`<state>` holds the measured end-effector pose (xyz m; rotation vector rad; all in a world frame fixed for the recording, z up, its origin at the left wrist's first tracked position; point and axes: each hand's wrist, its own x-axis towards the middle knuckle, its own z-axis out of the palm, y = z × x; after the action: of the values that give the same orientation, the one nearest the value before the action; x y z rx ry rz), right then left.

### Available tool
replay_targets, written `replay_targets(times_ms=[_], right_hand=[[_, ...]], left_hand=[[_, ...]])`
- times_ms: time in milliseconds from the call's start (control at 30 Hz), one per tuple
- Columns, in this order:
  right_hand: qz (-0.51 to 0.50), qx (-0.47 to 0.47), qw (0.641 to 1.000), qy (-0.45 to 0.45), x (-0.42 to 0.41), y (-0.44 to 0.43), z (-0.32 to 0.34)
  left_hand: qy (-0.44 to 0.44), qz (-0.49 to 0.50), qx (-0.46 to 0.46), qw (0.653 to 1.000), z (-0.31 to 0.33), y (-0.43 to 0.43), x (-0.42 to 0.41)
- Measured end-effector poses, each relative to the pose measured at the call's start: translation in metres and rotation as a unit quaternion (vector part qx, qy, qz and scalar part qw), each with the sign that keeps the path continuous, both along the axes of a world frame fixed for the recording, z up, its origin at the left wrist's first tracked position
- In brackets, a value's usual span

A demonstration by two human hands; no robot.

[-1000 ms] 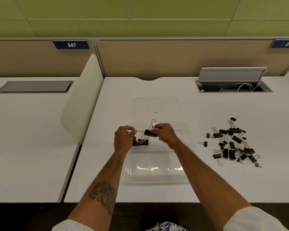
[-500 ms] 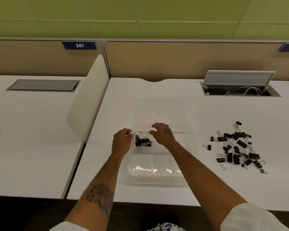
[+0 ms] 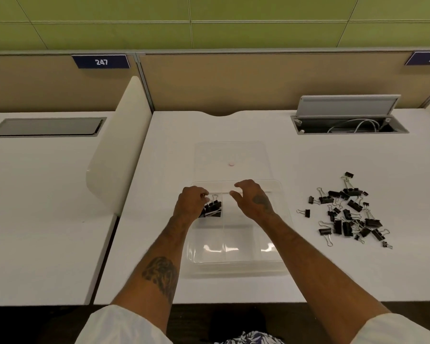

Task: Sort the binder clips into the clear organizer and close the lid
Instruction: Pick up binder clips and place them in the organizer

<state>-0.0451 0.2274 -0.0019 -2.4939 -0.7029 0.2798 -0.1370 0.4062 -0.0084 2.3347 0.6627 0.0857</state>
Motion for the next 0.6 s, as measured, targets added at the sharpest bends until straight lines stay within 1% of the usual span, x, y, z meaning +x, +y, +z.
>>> replay_targets(times_ms=[100, 133, 200, 267, 333, 433, 500, 600], right_hand=[[0.058, -0.113, 0.992, -0.023, -0.007, -0.003, -0.004], [0.073, -0.149, 0.986, -0.032, -0.01, -0.004, -0.007], [0.086, -0.191, 0.977, -0.048, -0.016, -0.006, -0.018], [0.088, -0.211, 0.972, -0.053, -0.021, -0.01, -0.03], [0.087, -0.226, 0.969, -0.056, -0.024, -0.014, -0.04], [0.081, -0.238, 0.967, -0.05, -0.026, -0.017, -0.048], [0.078, -0.237, 0.967, -0.051, -0.026, -0.017, -0.049], [0.079, -0.229, 0.969, -0.049, -0.027, -0.016, -0.048]], left_hand=[[0.016, -0.038, 0.037, 0.998, -0.002, -0.005, 0.012], [0.026, -0.061, 0.066, 0.996, -0.004, -0.008, 0.014], [0.059, -0.114, 0.142, 0.982, -0.01, -0.013, 0.013], [0.083, -0.153, 0.208, 0.963, -0.018, -0.015, 0.009], [0.086, -0.17, 0.239, 0.952, -0.027, -0.013, 0.002], [0.073, -0.197, 0.264, 0.941, -0.032, -0.012, -0.003], [0.081, -0.21, 0.284, 0.932, -0.032, -0.013, -0.003], [0.09, -0.211, 0.288, 0.93, -0.031, -0.015, -0.004]])
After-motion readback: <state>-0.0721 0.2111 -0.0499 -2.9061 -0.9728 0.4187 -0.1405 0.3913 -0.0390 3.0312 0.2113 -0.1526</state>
